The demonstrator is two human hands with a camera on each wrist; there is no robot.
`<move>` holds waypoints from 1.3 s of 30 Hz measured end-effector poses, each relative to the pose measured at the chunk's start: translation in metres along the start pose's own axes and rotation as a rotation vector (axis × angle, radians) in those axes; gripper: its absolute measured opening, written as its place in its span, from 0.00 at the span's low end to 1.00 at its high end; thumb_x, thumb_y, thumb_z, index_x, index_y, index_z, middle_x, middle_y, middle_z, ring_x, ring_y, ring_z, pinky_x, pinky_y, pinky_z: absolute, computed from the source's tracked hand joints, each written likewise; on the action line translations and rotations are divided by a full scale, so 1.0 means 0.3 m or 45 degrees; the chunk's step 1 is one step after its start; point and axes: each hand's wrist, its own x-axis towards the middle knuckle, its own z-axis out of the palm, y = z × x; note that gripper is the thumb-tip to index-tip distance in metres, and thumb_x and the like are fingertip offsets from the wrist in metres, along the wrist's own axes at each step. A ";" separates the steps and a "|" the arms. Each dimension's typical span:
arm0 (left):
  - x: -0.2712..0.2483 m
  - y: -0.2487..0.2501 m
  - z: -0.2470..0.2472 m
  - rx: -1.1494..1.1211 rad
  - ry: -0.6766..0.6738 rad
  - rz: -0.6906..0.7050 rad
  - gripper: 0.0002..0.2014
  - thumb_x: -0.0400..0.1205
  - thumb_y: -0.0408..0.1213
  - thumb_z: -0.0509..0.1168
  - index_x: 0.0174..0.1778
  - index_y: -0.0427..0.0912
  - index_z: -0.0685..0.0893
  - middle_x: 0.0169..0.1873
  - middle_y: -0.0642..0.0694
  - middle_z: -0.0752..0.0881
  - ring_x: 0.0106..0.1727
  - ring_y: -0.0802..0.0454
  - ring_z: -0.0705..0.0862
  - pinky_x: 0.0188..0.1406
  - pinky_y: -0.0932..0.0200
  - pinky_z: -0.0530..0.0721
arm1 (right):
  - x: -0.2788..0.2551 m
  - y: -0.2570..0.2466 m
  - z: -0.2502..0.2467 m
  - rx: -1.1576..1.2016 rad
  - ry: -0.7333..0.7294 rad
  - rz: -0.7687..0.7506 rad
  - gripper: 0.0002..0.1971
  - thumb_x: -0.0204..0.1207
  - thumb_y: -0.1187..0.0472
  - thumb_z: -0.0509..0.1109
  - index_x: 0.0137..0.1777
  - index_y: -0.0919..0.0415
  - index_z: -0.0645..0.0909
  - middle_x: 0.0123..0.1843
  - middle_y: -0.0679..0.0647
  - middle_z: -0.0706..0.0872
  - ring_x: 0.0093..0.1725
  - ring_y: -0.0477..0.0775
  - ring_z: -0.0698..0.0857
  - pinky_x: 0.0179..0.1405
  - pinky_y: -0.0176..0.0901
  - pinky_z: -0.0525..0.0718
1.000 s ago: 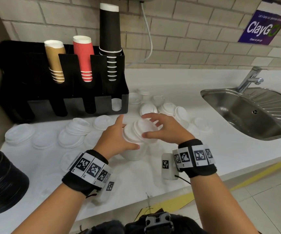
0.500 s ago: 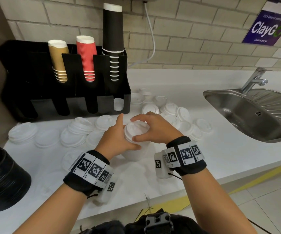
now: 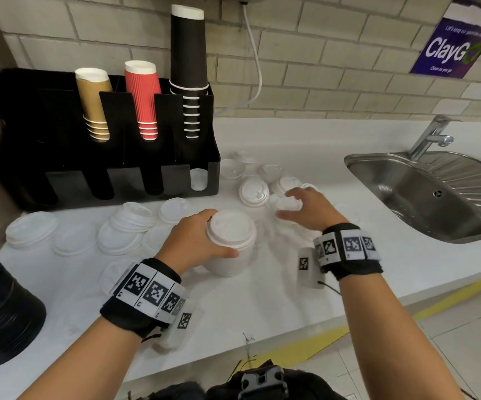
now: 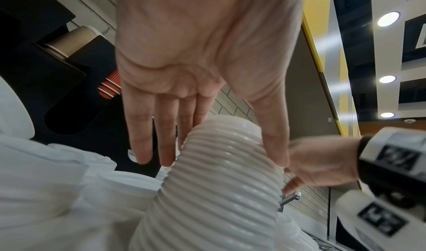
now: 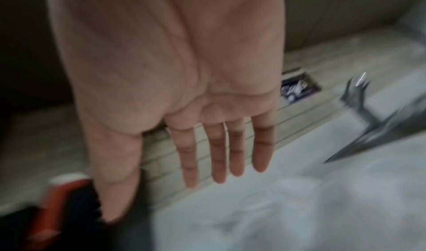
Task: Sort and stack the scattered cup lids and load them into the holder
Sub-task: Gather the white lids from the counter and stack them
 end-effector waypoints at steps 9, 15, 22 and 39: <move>0.011 -0.007 0.005 0.000 -0.001 0.014 0.34 0.60 0.48 0.85 0.60 0.55 0.80 0.52 0.60 0.84 0.56 0.55 0.82 0.53 0.59 0.78 | 0.116 0.035 0.036 -0.376 -0.109 0.103 0.47 0.65 0.38 0.78 0.80 0.54 0.62 0.77 0.56 0.71 0.77 0.60 0.67 0.73 0.58 0.70; 0.012 -0.013 0.007 -0.002 0.006 0.019 0.34 0.60 0.48 0.85 0.61 0.55 0.80 0.51 0.60 0.84 0.56 0.55 0.82 0.53 0.59 0.79 | 0.102 0.047 0.026 -0.271 -0.280 0.038 0.49 0.62 0.49 0.83 0.80 0.52 0.59 0.71 0.55 0.77 0.69 0.57 0.76 0.66 0.51 0.77; 0.019 -0.017 0.005 0.008 -0.001 0.022 0.34 0.59 0.49 0.85 0.61 0.55 0.80 0.52 0.60 0.85 0.55 0.56 0.83 0.52 0.59 0.80 | 0.051 0.128 -0.019 0.072 -0.135 0.018 0.38 0.69 0.49 0.79 0.77 0.52 0.66 0.65 0.53 0.76 0.59 0.51 0.77 0.58 0.41 0.73; 0.027 -0.007 0.001 0.070 -0.010 -0.003 0.36 0.59 0.51 0.85 0.62 0.53 0.79 0.54 0.57 0.85 0.56 0.54 0.82 0.56 0.56 0.80 | 0.034 0.285 -0.028 0.000 -0.177 0.515 0.52 0.60 0.43 0.83 0.78 0.57 0.58 0.71 0.59 0.77 0.69 0.62 0.77 0.58 0.50 0.74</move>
